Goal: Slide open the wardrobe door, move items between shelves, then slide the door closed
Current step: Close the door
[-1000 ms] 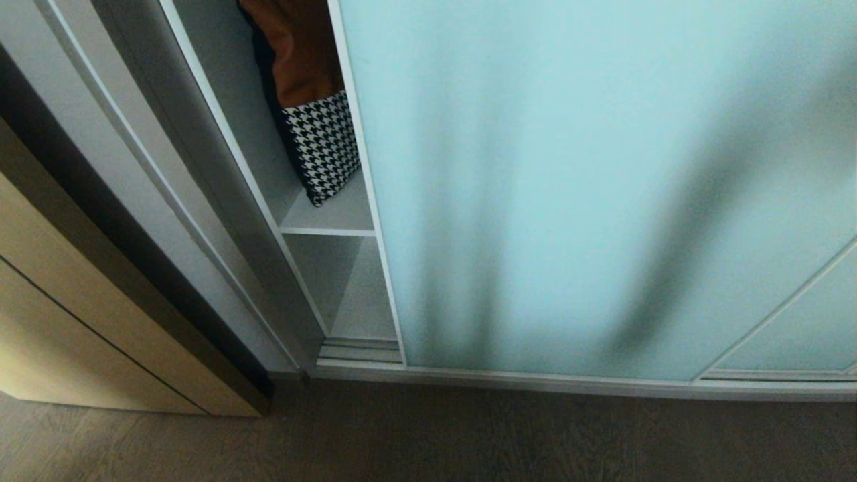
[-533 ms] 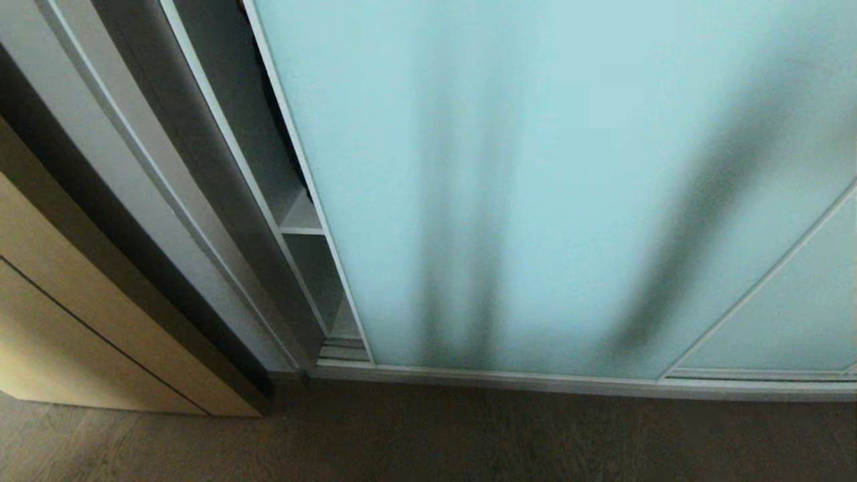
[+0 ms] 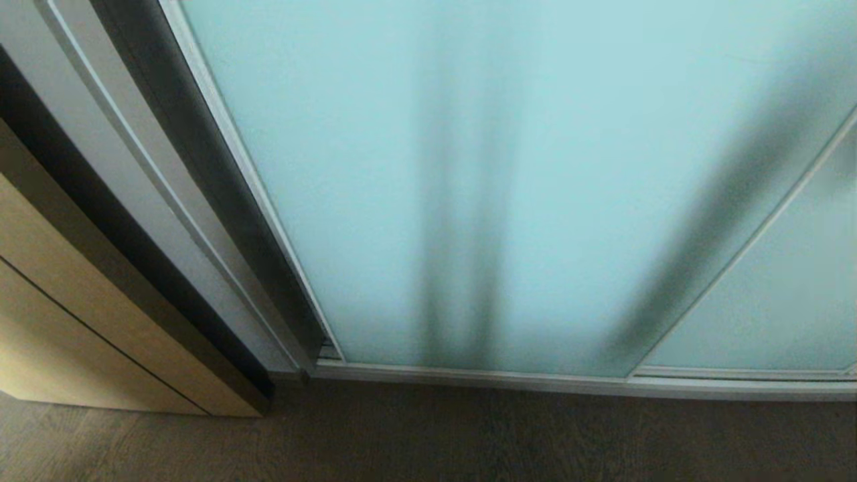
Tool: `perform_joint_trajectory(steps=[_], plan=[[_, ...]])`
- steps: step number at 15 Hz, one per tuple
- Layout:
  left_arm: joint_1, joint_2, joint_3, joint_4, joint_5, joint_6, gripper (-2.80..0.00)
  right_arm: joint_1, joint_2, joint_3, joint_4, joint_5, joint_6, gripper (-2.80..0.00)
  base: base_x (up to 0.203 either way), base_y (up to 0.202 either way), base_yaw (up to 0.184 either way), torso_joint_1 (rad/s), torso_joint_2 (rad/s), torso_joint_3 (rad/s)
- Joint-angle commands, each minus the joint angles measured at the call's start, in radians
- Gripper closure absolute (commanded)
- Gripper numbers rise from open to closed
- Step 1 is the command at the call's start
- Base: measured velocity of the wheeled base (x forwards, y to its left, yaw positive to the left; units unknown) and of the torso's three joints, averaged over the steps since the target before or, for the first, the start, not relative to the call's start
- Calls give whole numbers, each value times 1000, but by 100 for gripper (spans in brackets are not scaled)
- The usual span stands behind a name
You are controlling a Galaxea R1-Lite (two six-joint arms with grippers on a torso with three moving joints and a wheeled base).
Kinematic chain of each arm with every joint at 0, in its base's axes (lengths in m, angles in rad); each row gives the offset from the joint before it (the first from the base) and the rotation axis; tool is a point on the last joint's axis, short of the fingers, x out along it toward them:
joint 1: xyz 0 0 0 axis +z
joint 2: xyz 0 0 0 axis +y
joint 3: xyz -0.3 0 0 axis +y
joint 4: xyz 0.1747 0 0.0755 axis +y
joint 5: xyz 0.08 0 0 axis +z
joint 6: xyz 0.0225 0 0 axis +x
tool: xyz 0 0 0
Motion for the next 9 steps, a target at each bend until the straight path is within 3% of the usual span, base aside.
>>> perform_joint_trajectory(steps=[1,6,8,9], plan=[[0,2,0,0,0,1,0,29,53,-6,0,48,2,0,0,0,0,0,0,0],[0,2,0,0,0,0,0,198,112,-33,4,43,0,0,0,0,0,0,0,0],[0,3,0,0,0,0,0,275,115,-33,5,-14,1,0,0,0,0,0,0,0],[0,3,0,0,0,0,0,314,127,-35,2,-86,1,0,0,0,0,0,0,0]])
